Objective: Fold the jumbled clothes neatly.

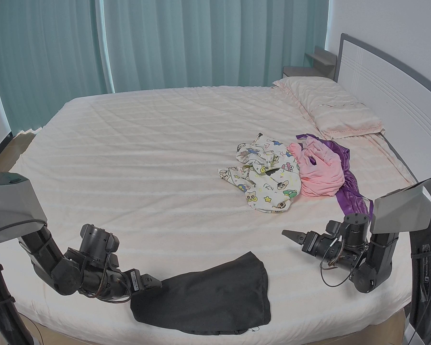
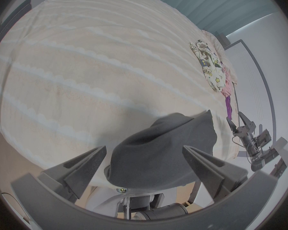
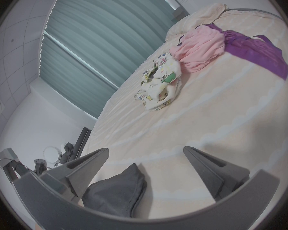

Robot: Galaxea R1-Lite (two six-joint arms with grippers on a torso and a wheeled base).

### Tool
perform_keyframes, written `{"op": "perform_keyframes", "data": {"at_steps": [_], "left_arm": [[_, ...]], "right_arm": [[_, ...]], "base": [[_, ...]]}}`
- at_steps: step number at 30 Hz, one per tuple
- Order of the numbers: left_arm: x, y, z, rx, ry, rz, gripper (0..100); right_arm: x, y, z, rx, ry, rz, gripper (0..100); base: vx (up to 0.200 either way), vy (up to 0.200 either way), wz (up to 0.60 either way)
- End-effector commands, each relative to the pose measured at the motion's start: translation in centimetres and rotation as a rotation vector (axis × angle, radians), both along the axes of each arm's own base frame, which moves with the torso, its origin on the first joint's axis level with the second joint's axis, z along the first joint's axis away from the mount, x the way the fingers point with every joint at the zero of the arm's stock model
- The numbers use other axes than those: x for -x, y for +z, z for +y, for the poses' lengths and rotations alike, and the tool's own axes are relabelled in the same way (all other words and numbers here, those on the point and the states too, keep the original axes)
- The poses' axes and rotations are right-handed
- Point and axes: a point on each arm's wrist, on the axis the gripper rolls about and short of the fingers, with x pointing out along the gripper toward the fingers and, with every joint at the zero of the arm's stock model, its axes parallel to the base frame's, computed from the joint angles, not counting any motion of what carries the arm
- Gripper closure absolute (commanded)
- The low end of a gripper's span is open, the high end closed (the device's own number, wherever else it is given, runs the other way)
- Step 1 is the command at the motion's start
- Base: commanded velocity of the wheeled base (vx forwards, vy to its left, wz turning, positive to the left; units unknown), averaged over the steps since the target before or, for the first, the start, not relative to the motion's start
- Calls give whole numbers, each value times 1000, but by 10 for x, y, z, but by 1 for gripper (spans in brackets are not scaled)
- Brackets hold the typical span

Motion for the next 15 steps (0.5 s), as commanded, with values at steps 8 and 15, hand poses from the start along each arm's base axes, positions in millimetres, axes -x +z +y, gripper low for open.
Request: {"op": "perform_keyframes", "data": {"at_steps": [8,15], "left_arm": [[-9,-30,-23,-146,18,-43,0],[-12,-27,-31,-107,55,-48,100]], "right_arm": [[4,-19,44,26,114,45,0],[3,-24,52,36,154,86,0]], "base": [[0,0,0],[0,0,0]]}}
